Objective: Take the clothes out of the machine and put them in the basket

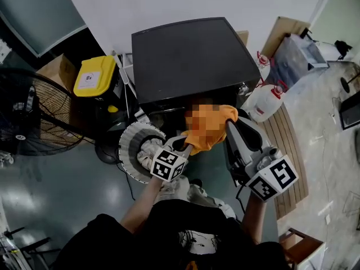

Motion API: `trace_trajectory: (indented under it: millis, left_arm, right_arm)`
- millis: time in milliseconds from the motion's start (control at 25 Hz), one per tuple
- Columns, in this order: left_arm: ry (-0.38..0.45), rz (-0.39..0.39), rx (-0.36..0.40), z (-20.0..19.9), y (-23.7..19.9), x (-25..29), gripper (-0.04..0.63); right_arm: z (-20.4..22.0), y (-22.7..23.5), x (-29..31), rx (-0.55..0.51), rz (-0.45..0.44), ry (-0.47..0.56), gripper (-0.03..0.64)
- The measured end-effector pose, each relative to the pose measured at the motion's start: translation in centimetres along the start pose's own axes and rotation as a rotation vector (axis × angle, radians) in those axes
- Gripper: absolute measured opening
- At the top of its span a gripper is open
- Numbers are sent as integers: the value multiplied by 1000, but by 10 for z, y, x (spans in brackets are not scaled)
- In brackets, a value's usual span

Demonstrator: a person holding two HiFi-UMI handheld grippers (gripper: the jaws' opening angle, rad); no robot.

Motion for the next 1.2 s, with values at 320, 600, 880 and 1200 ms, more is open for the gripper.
trace_trajectory:
  millis: [320, 600, 880, 1200]
  left_arm:
    - [313, -64, -103, -46, -10, -91, 37]
    - [493, -184, -49, -61, -37, -195, 37]
    - [563, -265, 66, -77, -36, -284, 37]
    - [595, -311, 157, -49, -53, -369, 37]
  right_arm:
    - [-30, -31, 22, -39, -162, 87, 63]
    - [-49, -94, 78, -82, -339, 112, 63]
    - [-56, -151, 114, -88, -427, 113, 63]
    - [-15, -227, 155, -109, -429, 51, 63]
Point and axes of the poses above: the fingertips, and each gripper's own axes: x forward along the fingers, y to its right, z out of its underside, the point moved 9 cm from there along -x, backward along the fingers, and after that the axes turned 9 degrees about -y, right-handed, at the moved point
